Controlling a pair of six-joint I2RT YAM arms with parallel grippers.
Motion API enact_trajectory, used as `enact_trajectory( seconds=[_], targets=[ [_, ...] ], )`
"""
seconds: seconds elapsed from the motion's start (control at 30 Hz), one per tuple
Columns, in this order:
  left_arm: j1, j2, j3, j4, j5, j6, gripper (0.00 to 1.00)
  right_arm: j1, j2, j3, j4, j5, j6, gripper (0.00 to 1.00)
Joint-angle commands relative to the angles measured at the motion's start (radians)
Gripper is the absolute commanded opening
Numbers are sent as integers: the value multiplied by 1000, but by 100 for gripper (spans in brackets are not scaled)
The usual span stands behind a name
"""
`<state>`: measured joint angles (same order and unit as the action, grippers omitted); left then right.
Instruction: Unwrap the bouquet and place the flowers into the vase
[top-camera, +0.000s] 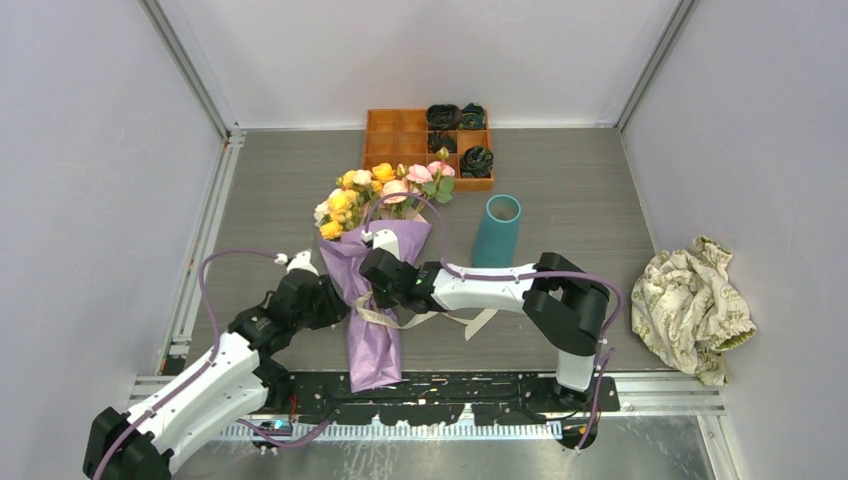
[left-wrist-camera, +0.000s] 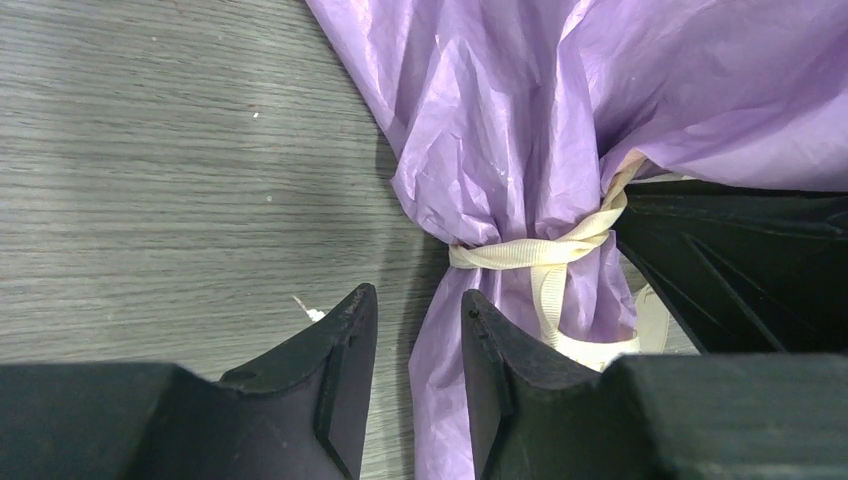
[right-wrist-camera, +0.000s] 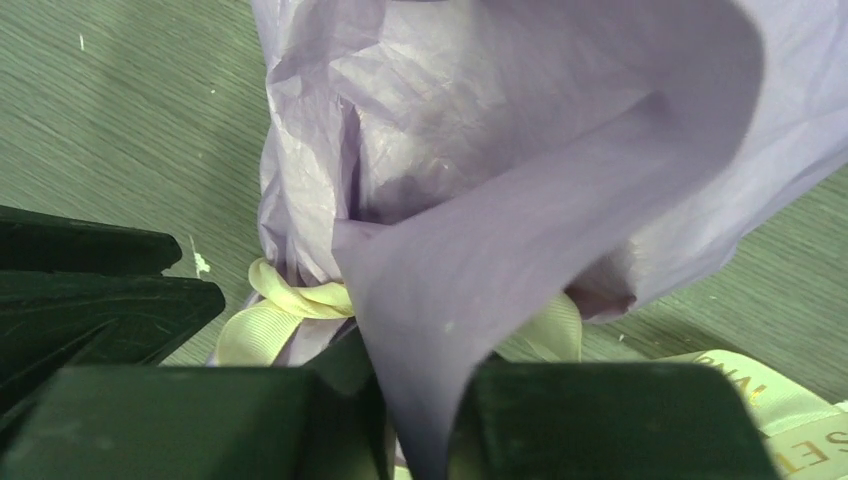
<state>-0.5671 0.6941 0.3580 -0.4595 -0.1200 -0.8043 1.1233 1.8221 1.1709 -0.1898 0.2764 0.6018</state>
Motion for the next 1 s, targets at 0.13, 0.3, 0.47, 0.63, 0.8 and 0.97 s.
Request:
enact_trajectory(
  seconds=[0.13,0.3,0.47,0.63,0.8,0.97],
  targets=[
    [0,55,4,134,30,12,40,1,-57,12,14,99,-6,1],
    [0,119,17,231,67,53,40,-1,-66,-16,17,98,5,1],
    [0,177,42,288,77,115,40,-1,-60,-25,31,81,23,1],
    [0,221,50,337,106,144,30,-2,-56,-26,38,75,28,1],
    [-1,230,58,350,173,145,24,0,-47,-22,37,72,27,1],
    [-1,164,49,326,201,139,24,-1,-35,-19,43,63,30,1]
  ],
)
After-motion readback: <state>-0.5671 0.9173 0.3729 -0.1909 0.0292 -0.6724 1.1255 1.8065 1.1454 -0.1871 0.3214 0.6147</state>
